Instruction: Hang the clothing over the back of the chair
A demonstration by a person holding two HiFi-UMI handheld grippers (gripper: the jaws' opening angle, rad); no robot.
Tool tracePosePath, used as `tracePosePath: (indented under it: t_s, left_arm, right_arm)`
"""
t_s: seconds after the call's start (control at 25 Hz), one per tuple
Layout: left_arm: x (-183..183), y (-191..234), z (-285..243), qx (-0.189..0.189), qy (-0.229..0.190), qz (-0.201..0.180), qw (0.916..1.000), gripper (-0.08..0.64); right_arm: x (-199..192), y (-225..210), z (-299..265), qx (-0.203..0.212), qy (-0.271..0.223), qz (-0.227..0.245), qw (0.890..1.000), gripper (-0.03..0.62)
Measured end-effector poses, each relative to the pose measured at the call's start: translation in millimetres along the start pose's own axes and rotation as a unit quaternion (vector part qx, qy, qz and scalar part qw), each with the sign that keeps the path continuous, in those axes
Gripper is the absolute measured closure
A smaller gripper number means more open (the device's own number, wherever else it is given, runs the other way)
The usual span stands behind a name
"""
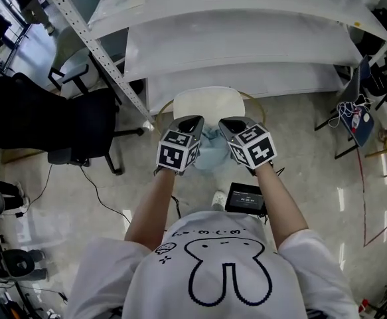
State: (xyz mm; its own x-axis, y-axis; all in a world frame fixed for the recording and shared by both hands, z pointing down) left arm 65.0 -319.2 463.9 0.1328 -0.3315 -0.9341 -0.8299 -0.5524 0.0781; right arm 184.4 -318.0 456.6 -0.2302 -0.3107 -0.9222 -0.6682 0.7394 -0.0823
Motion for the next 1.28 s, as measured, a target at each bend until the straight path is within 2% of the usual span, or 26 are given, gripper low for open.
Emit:
tracePosePath:
  t_s: [0.24, 0.44, 0.6, 1.0, 1.28]
  left_arm:
    - [13.5, -5.1, 34.8, -0.014, -0.044, -0.008, 0.9989, 0.538]
    - [16.0, -10.9, 70.3, -0.034, -0.066, -0.011, 0.9972, 0.54]
    - [17.9, -20.8, 97.5, -0.043, -0.085, -0.021, 0.9952, 0.54]
    - [42.1, -40.1, 157.3, -0.047, -0.16, -0.051, 0.9847, 0.54]
    - [45.4, -58.6, 186.5, -0.047, -0.19, -0.061, 0.9788, 0.54]
  right_arm:
    - [22.2, 29.7, 17.2, -0.031, -0.057, -0.008, 0.998, 0.601]
    - [35.5, 60.4, 38.9, -0.072, -0.113, -0.024, 0.991, 0.603]
    - [43.7, 93.3, 58.4, -0.087, -0.149, 0.002, 0.985, 0.603]
    - [69.1, 156.8, 90.9, -0.112, -0.201, 0.053, 0.972, 0.603]
    - [67.8, 186.7, 108.4, -0.105, -0.206, 0.062, 0.971, 0.603]
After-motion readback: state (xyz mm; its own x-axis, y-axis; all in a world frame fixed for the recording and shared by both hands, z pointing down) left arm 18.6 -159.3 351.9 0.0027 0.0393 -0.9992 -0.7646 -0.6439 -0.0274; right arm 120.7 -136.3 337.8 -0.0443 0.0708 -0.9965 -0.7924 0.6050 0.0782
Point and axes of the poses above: the fingertips, and each gripper's own axes: z backward along the fingers, y to its left, x out of its top, the point moved 6 cm from there along z, backward along the fingers, and after that the axes turned 9 degrees about -y, right-handed, at the moved point
